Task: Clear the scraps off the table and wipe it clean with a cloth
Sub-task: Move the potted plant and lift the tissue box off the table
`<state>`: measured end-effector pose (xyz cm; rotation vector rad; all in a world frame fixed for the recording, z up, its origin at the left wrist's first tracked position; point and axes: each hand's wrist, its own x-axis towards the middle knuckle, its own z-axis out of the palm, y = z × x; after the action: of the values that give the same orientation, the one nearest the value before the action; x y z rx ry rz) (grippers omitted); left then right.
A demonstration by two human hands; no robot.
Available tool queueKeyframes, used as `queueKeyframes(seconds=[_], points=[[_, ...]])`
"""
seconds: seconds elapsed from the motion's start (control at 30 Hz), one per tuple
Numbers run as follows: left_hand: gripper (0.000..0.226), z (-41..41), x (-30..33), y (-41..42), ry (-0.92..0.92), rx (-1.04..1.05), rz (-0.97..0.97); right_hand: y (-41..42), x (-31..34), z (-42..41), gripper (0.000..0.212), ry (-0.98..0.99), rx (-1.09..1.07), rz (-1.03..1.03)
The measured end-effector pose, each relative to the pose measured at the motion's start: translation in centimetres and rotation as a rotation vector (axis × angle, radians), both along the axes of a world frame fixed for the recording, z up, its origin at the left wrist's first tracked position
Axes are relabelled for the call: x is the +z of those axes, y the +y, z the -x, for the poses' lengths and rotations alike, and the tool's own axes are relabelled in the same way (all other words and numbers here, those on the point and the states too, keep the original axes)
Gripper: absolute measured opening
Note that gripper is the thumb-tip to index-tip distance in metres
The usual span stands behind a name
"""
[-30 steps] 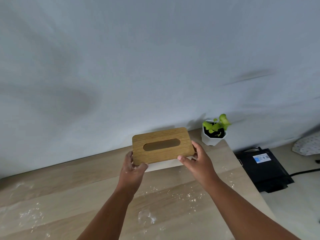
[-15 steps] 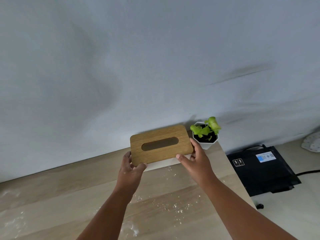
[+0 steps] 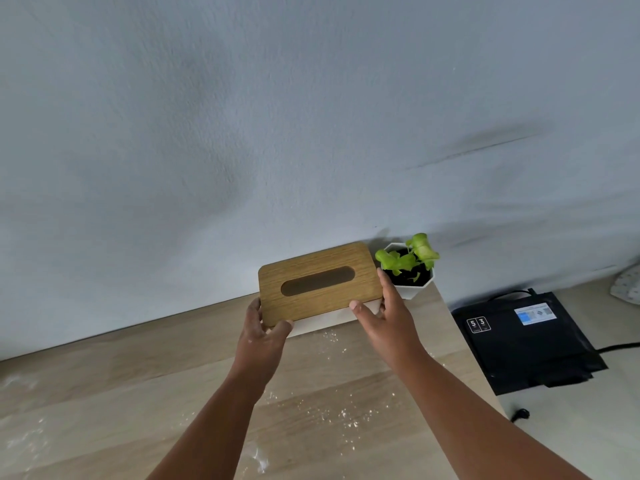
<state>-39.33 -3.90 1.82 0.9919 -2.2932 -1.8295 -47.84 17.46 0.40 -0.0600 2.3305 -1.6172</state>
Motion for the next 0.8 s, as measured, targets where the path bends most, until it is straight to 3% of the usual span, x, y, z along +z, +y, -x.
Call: queueKeyframes(seconds=[0.5, 0.8], points=[[0.065, -2.3, 1.6, 0.9, 0.041, 0.030, 0.011, 0.5, 1.2, -0.8, 0.079, -0.014, -0.006, -0.056], [0.070, -8.5, 2.9, 1.9, 0.093, 0.010, 0.067, 3.0, 2.0, -5.7, 0.075, 0.121, -0.012, -0.154]])
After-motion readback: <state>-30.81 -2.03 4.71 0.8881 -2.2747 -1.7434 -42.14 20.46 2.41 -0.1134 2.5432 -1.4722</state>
